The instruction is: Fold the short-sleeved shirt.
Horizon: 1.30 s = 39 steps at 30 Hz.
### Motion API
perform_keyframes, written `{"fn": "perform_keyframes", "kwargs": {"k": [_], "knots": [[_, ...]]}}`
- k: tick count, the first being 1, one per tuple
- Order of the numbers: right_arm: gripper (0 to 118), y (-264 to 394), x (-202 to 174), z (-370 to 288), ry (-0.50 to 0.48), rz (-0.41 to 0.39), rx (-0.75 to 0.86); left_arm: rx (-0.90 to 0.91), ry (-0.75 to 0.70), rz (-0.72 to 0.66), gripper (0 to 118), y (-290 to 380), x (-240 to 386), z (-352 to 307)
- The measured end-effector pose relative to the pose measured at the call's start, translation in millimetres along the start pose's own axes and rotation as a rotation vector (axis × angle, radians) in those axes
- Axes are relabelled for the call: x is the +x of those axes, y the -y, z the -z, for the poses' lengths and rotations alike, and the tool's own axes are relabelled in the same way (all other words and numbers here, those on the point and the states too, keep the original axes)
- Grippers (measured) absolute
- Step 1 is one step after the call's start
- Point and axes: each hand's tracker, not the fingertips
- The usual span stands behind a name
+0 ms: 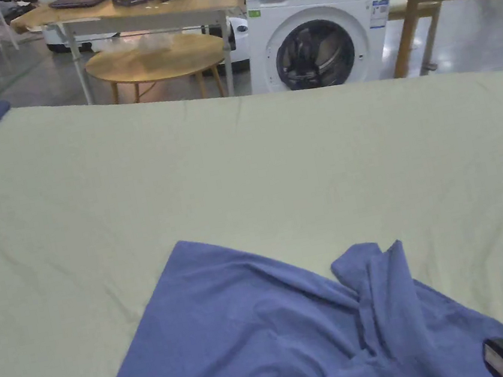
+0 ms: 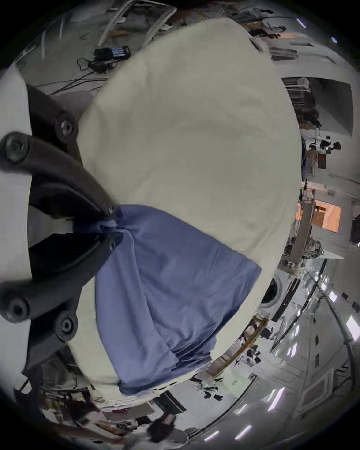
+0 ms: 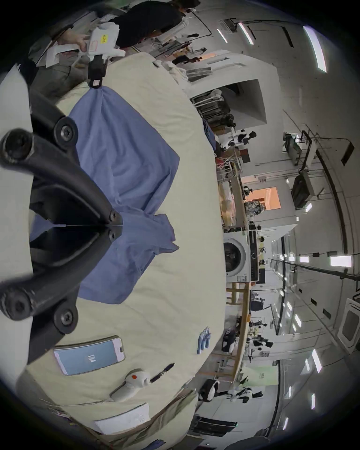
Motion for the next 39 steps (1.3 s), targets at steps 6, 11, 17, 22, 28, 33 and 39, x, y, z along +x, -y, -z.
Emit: {"fn": "perform_keyframes", "kwargs": {"k": [6,11,17,22,28,33,39], "knots": [[99,-66.3,46.2,118.6,-0.026,0.069,-0.241,-0.018,-0.05,0.1,2,-0.8,10.9,1.7],[99,-89.6,59.1,220.9,0.03,0.113,-0.371,-0.028,-0.062,0.086,2,0.2,15.7,1.6],[2,-75.2,64.6,273.4,0.068,0.124,-0.49,-0.026,-0.066,0.066,2,2.0,9.4,4.4],[1,-86.4,65.5,215.0,0.038,0.129,-0.312,0.063,0.052,-0.061,2,-4.4,-2.1,-17.3],[1,-135.2,77.0,100.6,0.015,0.101,-0.052,0.415,0.202,-0.02,1,-78.6,17.3,-80.1],[1,-193.8,91.5,14.1,0.034,0.14,0.173,0.593,0.314,0.096,1,-171.4,65.9,-117.0],[1,-275.3,93.8,-44.6,0.16,0.091,0.377,0.748,0.325,0.254,1,-278.2,117.1,-139.8]]}}
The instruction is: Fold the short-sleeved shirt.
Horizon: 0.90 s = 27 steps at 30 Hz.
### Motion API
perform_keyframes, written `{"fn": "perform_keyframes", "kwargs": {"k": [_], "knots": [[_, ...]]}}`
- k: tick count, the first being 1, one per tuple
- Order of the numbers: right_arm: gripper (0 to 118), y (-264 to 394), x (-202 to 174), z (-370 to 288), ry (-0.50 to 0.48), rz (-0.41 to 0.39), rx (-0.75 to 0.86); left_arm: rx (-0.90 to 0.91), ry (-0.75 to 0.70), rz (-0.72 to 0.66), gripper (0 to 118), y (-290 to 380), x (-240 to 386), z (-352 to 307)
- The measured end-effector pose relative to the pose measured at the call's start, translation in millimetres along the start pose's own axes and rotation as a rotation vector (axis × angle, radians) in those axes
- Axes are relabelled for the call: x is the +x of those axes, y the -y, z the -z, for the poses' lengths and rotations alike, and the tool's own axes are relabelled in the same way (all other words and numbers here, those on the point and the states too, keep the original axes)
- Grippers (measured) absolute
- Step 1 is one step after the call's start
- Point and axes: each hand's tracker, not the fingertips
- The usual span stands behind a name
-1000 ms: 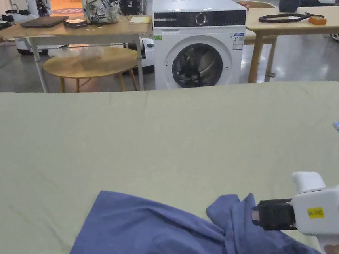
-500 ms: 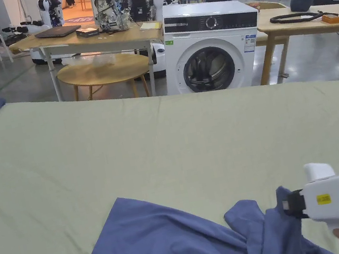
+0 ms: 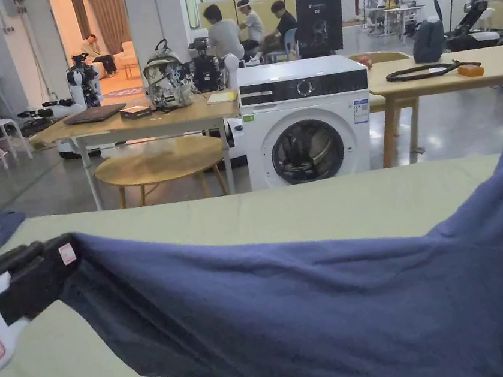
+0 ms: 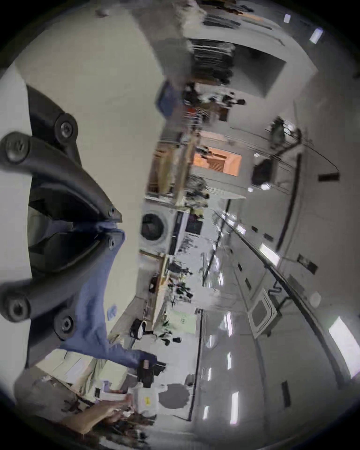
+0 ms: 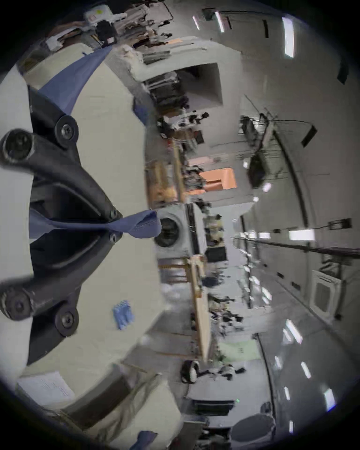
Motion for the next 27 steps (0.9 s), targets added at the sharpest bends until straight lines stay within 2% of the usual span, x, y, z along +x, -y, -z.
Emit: {"fn": "perform_keyframes", "kwargs": {"k": [2,5,9,13,17,22,23,27], "knots": [[1,-34.9,-2.9,-0.2,0.02,-0.006,0.054,0.01,0.004,0.033,1,-31.2,5.0,22.8],[1,-88.3,-19.6,4.3,0.055,-0.059,0.109,0.028,0.014,0.043,1,-75.9,11.3,55.8],[1,-158.5,-40.5,30.1,0.094,-0.087,0.118,0.017,-0.014,0.052,1,-123.9,6.5,101.6],[1,-195.0,-78.2,39.9,0.197,-0.148,0.136,0.021,-0.047,0.017,1,-154.7,0.5,132.3],[1,-229.1,-90.2,75.6,0.188,-0.104,0.148,-0.005,-0.11,0.033,1,-175.6,3.5,154.9],[1,-265.1,-113.2,96.5,0.197,-0.129,0.203,0.015,-0.122,0.025,1,-195.2,-6.2,175.9],[1,-279.2,-108.3,114.0,0.203,-0.13,0.21,0.023,-0.127,0.025,1,-197.4,-6.5,176.5],[1,-306.4,-120.1,122.1,0.197,-0.103,0.224,0.048,-0.129,0.018,1,-204.9,-9.2,178.5]]}}
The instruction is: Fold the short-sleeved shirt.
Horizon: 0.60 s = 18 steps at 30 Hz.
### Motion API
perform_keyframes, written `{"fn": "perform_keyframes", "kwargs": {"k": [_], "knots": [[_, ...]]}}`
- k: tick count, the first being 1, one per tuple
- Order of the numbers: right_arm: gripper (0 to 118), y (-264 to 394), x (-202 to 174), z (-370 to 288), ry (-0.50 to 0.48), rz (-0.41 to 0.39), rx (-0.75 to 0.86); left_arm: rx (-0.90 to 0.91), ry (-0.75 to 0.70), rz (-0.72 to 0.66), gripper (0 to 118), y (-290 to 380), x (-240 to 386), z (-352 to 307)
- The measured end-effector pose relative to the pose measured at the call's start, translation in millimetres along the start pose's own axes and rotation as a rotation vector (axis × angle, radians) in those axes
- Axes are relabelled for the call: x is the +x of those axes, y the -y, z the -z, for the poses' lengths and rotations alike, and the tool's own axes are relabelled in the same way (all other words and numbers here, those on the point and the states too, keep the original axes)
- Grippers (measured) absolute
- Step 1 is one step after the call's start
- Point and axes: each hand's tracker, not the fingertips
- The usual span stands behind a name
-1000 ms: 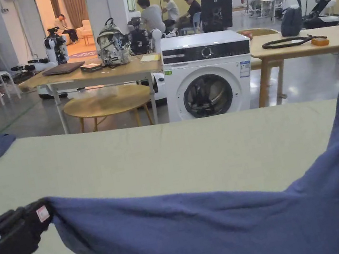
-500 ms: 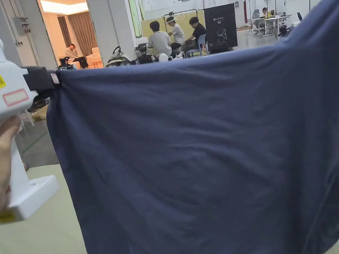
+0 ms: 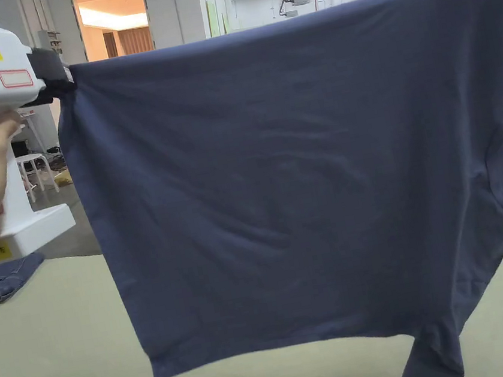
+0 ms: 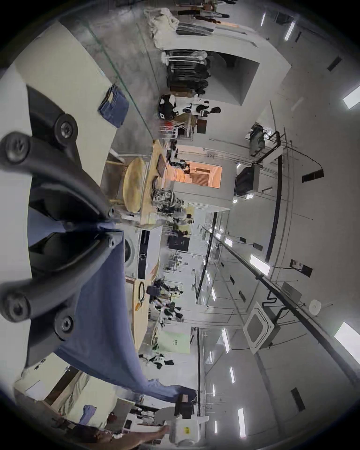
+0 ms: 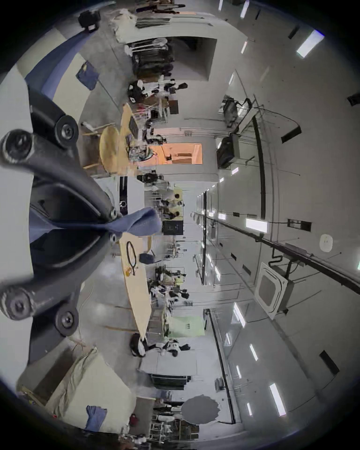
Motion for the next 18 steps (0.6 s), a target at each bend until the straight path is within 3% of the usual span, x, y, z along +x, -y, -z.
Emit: {"fn": "perform_keyframes", "kwargs": {"k": [5,11,18], "knots": [[1,4.0,-9.9,17.9,-0.027,-0.009,-0.007,-0.003,-0.013,0.012,1,8.7,-3.4,5.6],[1,70.7,-12.3,26.6,-0.063,-0.012,-0.076,-0.086,-0.017,-0.018,1,66.5,-15.1,13.3],[1,147.1,7.4,-20.7,-0.153,0.059,-0.099,-0.144,0.023,-0.08,1,132.7,-56.7,5.9]]}}
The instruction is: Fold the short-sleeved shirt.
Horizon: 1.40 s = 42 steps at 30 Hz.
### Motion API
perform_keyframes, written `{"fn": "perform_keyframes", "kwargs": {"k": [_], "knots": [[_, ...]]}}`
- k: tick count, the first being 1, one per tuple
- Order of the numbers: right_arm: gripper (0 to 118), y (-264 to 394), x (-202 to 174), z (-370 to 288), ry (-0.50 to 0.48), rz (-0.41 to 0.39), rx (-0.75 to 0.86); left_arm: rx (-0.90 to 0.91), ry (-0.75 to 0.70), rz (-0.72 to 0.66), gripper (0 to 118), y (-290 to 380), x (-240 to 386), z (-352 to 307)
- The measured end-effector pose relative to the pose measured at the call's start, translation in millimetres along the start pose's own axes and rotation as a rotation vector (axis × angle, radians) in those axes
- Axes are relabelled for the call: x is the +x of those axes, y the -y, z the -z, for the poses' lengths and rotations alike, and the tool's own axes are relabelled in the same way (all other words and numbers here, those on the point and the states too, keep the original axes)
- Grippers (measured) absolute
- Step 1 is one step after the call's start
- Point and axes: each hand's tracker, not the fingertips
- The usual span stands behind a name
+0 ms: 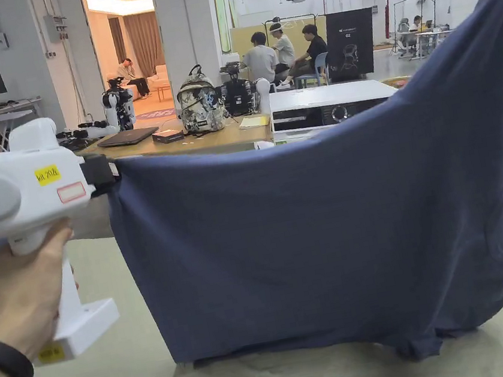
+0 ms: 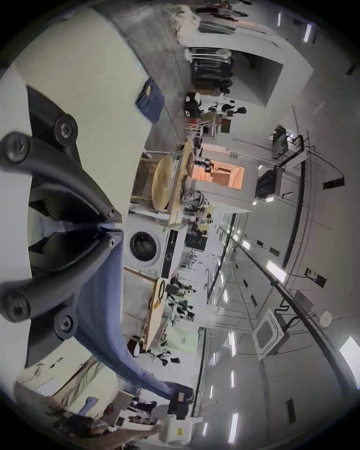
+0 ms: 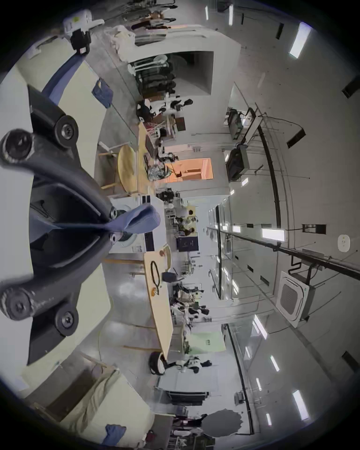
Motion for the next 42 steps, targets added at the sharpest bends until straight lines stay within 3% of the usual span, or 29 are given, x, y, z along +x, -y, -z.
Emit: {"fn": "perform_keyframes", "kwargs": {"k": [3,4,8,16,18,21,23,26,27,28,29,30,31,37,42], "knots": [[1,21.2,13.0,-32.2,-0.06,0.057,-0.009,-0.01,0.025,0.013,1,27.8,2.3,-36.3],[1,33.0,17.1,-47.5,-0.04,0.046,-0.01,-0.011,0.046,0.004,1,39.4,0.7,-51.1],[1,97.9,23.2,-124.8,-0.044,-0.095,0.014,-0.016,0.083,-0.01,1,100.0,-4.9,-106.2],[1,301.6,71.7,-291.7,-0.026,0.024,-0.083,-0.148,0.011,-0.097,1,276.6,-28.4,-242.6],[1,354.3,80.2,-324.6,0.069,0.039,-0.142,-0.197,-0.031,-0.146,1,315.6,-32.2,-271.1],[1,406.3,89.6,-352.1,0.112,0.11,-0.239,-0.307,-0.064,-0.224,1,354.9,-41.9,-291.2],[1,429.2,87.6,-356.5,0.155,0.109,-0.311,-0.351,-0.064,-0.263,1,373.5,-49.0,-294.2],[1,453.8,86.9,-349.3,0.122,0.099,-0.4,-0.412,-0.094,-0.215,3,392.7,-51.0,-288.8],[4,460.6,85.1,-346.3,0.121,0.095,-0.432,-0.445,-0.111,-0.202,17,397.3,-56.9,-285.6],[16,468.8,84.9,-344.7,0.092,0.1,-0.444,-0.427,-0.124,-0.19,38,399.2,-55.5,-285.6],[41,474.6,85.1,-341.6,0.064,0.1,-0.459,-0.402,-0.124,-0.191,49,399.7,-54.8,-286.1],[75,476.6,80.8,-336.0,0.069,0.098,-0.465,-0.389,-0.12,-0.196,52,397.2,-55.1,-285.9],[83,480.7,80.8,-330.8,0.057,0.099,-0.487,-0.373,-0.101,-0.216,54,392.6,-48.7,-284.5],[83,459.2,74.3,-318.2,0.05,0.049,-0.441,-0.227,-0.07,-0.108,57,338.5,-7.2,-286.5],[83,418.7,60.6,-329.8,-0.035,0.082,-0.318,-0.082,-0.03,0.038,57,287.8,42.7,-298.7]]}}
